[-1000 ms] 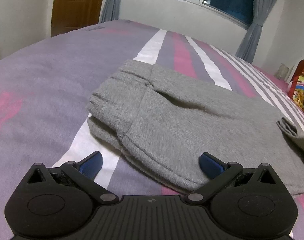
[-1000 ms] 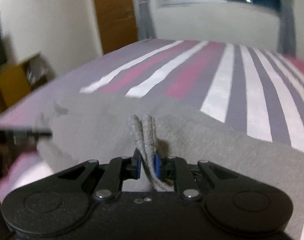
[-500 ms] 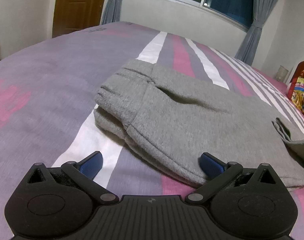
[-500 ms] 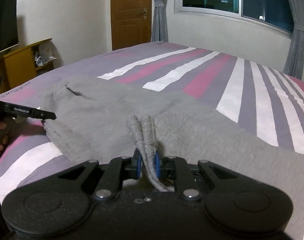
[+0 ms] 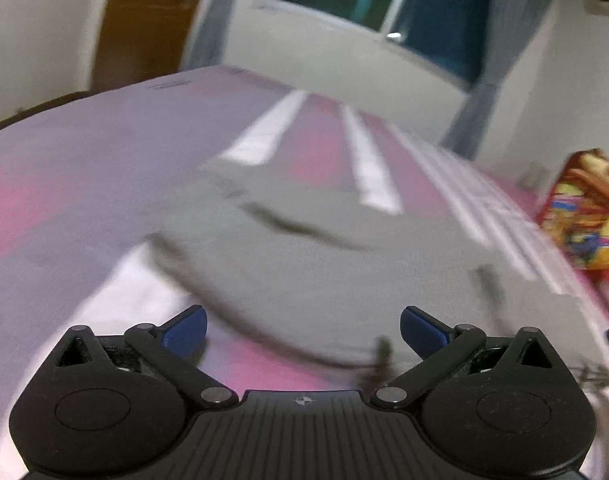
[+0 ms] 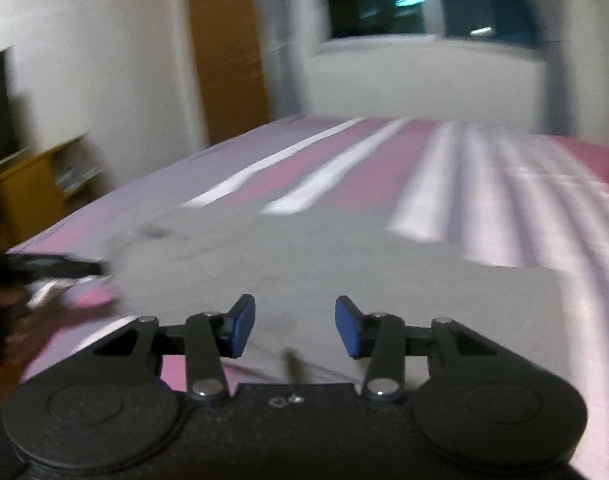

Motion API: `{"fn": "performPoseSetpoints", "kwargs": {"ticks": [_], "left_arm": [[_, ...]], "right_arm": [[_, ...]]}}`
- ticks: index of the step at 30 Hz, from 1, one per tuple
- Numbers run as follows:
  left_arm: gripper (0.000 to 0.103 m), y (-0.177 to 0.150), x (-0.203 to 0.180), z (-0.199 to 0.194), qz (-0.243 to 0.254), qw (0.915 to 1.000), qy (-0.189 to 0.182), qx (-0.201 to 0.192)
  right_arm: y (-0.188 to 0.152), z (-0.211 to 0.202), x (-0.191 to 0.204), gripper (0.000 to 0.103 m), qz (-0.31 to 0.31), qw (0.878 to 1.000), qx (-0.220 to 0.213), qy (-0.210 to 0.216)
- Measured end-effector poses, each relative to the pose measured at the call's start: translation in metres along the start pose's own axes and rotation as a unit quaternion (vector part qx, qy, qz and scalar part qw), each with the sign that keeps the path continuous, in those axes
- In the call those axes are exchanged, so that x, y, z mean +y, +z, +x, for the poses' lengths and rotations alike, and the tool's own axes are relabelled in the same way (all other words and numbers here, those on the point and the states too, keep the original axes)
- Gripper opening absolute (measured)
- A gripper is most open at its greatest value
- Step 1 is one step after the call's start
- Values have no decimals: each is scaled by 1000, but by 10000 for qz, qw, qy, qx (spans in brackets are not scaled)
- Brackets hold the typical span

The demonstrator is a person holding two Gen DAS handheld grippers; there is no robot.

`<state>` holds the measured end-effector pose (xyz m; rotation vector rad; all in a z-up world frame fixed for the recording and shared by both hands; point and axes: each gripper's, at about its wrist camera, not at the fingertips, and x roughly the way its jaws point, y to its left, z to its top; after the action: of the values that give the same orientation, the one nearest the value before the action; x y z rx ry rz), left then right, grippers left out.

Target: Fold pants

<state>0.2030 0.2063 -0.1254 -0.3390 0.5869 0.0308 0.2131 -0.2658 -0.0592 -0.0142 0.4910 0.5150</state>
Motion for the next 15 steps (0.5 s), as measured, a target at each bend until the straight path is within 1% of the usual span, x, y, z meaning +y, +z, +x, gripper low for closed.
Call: {"fn": "performPoseSetpoints", "kwargs": {"ticks": [1,2,4,5,6,8,9,10,12,15], "left_arm": [[96,2,-12,2,20,9998,-192,13],[81,5,-26,6,24,9989,-451,78],[67,8,-50,20,-97,9945,-978,355],[67,8,-64,30,-197,9902,-1265,557],[67,7,-75,40,-285,9857,-1466,780],[67,0,-98,62,-435,9763,-1719,1243],[67,-2,-106,71,-477,9726,-1761,1439],[67,-6,-112,78,-499,9701,-1788,1562],[67,-11,-122,87,-547,9673,-1789,1711],[68,-11,-128,97,-731,9628,-1839,1838]], "right_arm": [[-2,-7,-17,20,209,9995,-29,-221],[-6,-14,-38,16,507,9977,-20,-440],[-11,-23,-68,14,942,9930,39,-714],[-15,-27,-82,14,1103,9906,90,-811],[-18,-29,-90,14,1170,9895,123,-836],[-23,-32,-102,15,1229,9888,154,-829],[-25,-31,-104,16,1242,9889,162,-800],[-27,-30,-105,20,1264,9889,164,-767],[-30,-29,-110,28,1298,9888,155,-727],[-37,-20,-114,28,1374,9881,194,-663]]}}
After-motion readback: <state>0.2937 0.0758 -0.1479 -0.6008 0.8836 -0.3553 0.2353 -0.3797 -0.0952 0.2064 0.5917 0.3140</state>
